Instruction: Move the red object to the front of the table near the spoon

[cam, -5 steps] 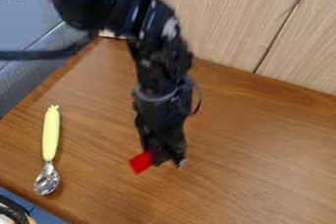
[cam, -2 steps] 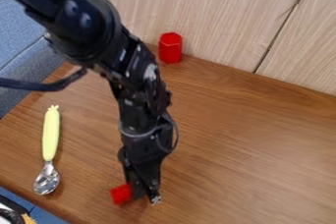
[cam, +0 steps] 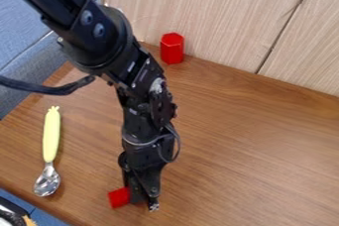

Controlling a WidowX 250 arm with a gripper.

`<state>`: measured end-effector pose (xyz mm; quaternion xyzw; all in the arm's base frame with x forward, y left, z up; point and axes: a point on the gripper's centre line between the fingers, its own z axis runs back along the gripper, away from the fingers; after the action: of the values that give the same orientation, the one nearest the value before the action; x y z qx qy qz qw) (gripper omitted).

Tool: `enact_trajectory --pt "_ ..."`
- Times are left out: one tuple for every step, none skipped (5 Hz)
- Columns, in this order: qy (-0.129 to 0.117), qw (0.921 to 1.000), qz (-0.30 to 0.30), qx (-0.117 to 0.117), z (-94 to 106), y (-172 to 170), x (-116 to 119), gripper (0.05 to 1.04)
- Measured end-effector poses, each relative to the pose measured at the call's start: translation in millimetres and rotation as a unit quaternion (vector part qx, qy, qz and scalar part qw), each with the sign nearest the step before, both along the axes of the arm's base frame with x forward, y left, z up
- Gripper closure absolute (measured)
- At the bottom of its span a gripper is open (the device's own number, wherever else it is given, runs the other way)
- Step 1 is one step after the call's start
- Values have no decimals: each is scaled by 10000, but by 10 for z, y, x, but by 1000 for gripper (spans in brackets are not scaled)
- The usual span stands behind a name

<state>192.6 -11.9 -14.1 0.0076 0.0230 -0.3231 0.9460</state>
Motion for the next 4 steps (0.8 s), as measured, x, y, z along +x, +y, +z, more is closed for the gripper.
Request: enact_trajectory --pt "83 9999 -93 -34 5 -10 -19 443" --pt "-12 9998 -178 -73 62 -42 -1 147" --pt "-209 9993 -178 -269 278 -48 31 73" --pt "-819 9955 -16 -466 791 -43 218 77"
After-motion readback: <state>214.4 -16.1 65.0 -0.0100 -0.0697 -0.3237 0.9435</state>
